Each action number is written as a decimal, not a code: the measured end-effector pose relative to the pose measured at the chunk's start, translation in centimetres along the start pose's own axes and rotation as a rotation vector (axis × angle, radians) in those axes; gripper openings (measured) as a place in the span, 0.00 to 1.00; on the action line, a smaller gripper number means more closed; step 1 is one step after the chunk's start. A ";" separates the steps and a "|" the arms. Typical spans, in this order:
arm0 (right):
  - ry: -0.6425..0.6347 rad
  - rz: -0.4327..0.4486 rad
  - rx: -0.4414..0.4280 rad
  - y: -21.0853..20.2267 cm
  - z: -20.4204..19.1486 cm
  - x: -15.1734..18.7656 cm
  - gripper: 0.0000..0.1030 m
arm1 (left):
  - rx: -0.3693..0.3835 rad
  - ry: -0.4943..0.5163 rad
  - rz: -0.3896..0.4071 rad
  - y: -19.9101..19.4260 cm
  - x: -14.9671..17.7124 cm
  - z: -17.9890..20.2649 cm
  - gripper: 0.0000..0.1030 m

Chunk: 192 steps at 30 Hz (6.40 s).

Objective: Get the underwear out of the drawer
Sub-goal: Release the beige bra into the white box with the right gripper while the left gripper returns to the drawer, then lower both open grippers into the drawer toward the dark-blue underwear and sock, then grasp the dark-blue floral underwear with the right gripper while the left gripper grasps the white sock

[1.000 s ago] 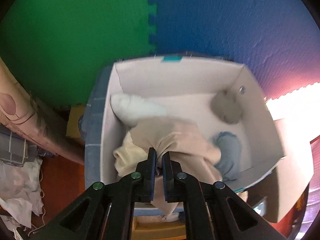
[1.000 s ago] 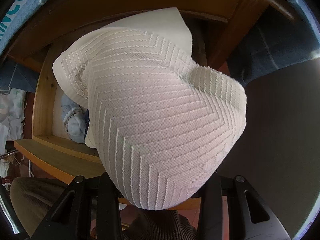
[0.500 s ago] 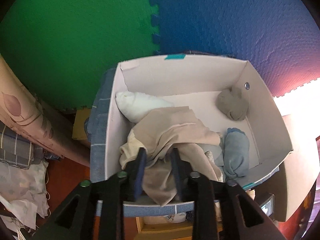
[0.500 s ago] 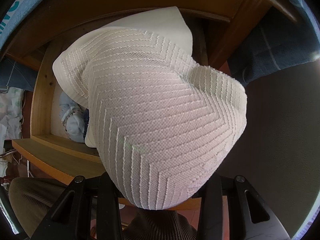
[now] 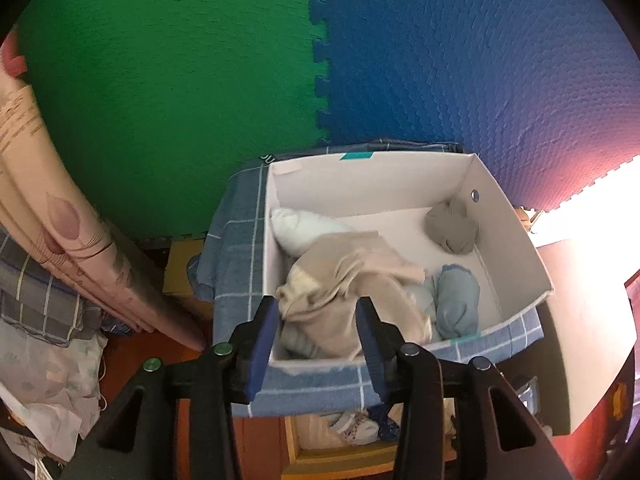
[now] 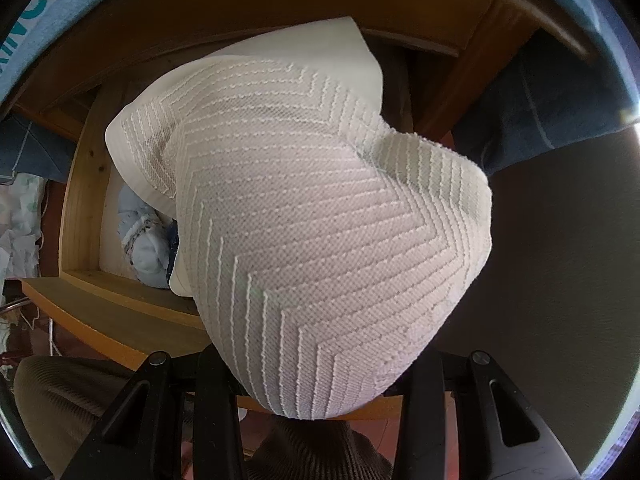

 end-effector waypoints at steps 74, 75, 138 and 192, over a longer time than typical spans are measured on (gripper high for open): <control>0.020 0.198 0.051 -18.2 0.1 -19.7 0.56 | -0.077 -0.250 -0.177 11.9 26.9 -5.5 0.49; 0.023 0.202 0.046 -18.4 0.1 -19.8 0.58 | -0.077 -0.249 -0.174 11.9 26.9 -5.5 0.49; -0.176 -0.402 -0.086 6.7 -11.8 -0.7 0.60 | 0.036 -0.385 -0.545 20.2 26.8 -7.4 0.49; -0.074 -0.442 -0.063 9.3 -3.3 2.3 0.33 | 0.026 -0.475 -0.827 31.6 27.0 0.5 0.55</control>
Point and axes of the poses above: each gripper's, at about its wrist camera, not at the fingertips, and y roughly the way its jaws point, z to its right, x to its underside, the point moved 6 cm from there along y, roughly the way its jaws point, and after that the axes turned 14 degrees about x, right-handed, at the moved point
